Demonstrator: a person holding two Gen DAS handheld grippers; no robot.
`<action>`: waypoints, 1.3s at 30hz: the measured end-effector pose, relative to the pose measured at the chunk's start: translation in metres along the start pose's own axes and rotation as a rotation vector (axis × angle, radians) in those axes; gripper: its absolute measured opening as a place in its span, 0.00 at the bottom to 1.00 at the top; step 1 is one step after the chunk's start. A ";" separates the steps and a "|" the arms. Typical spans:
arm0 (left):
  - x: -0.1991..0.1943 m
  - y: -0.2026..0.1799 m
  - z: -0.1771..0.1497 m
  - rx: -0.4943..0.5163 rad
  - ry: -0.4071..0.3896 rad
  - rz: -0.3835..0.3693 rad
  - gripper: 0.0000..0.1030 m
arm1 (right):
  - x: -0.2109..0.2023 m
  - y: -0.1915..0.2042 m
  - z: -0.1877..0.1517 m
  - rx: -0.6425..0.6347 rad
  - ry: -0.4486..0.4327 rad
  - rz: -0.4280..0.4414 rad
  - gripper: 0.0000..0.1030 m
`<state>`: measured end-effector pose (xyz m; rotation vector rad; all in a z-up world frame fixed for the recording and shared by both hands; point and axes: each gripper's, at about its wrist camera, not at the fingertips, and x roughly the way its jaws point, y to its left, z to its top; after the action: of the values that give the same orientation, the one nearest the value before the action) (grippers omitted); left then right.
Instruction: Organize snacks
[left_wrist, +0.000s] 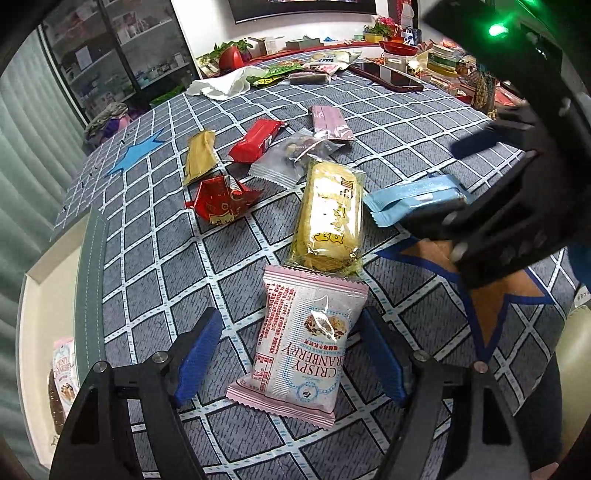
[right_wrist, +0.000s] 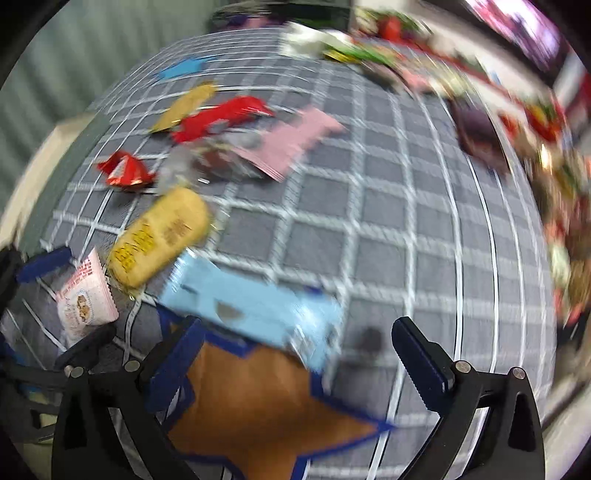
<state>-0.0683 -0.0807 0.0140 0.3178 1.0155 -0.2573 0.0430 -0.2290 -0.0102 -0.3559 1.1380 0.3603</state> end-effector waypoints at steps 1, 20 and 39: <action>0.001 0.002 0.001 -0.012 0.007 -0.010 0.77 | 0.004 0.006 0.004 -0.058 0.007 -0.002 0.99; -0.040 0.036 -0.003 -0.164 -0.060 -0.081 0.40 | -0.038 -0.016 0.007 0.127 -0.005 0.261 0.24; -0.075 0.224 -0.073 -0.568 -0.083 0.199 0.40 | -0.053 0.188 0.123 -0.114 -0.034 0.461 0.24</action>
<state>-0.0841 0.1589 0.0739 -0.1084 0.9249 0.1992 0.0381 -0.0118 0.0677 -0.1823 1.1638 0.8355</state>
